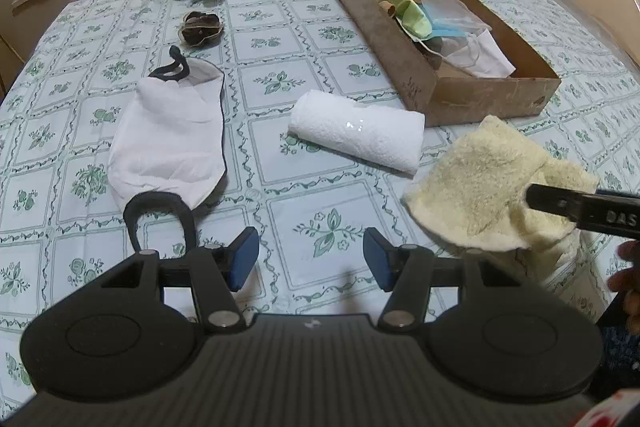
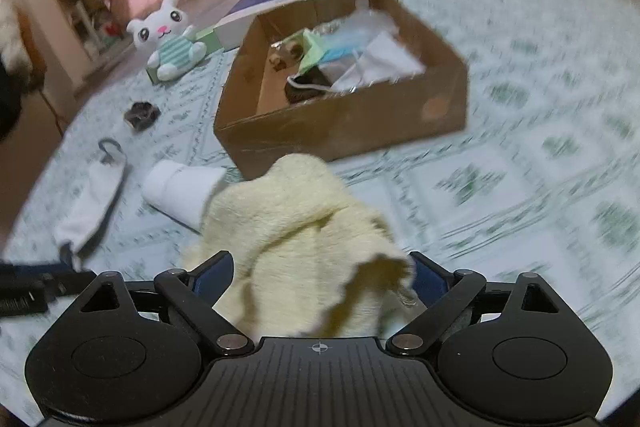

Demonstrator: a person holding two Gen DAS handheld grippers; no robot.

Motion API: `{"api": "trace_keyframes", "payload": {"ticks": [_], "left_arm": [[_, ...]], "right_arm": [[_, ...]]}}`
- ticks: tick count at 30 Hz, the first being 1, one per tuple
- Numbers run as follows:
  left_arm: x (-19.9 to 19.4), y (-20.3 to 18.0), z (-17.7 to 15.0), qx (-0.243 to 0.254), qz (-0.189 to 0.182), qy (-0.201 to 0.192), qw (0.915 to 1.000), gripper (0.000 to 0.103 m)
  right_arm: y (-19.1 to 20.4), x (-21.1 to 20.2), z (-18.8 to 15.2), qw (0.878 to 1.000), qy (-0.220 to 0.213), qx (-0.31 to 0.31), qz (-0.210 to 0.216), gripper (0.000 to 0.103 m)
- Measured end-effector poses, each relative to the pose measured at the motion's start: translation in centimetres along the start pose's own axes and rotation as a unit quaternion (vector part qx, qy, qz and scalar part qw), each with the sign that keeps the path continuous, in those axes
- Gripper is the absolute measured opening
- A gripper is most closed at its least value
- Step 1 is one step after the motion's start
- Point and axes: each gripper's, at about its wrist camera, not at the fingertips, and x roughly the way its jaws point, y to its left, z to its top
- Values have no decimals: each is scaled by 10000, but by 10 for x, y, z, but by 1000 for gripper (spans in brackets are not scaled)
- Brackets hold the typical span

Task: Organize soft objects
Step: 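Lift the yellow towel with the right tool while the left tool moves toward the paper towel roll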

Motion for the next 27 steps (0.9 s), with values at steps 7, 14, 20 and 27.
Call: {"api": "trace_keyframes", "payload": {"ticks": [7,14,20,27], "left_arm": [[6,-1,6,3,10,15,10000,54],[13,-6,15,92,-72,-61,9999,54],[28,-27,28,349,-253,-130,9990,54],[64,-62,42,647,-295,-69,9974,54]], "right_arm": [[27,32,-1,9988,-128,-294,-373,96],[24,41,-8,9965,-146,-760,-311,49],[10,27,-2,9969,-137,-721,-281,42],[-21,15,13,9984,-199,-289,-453,42]]}}
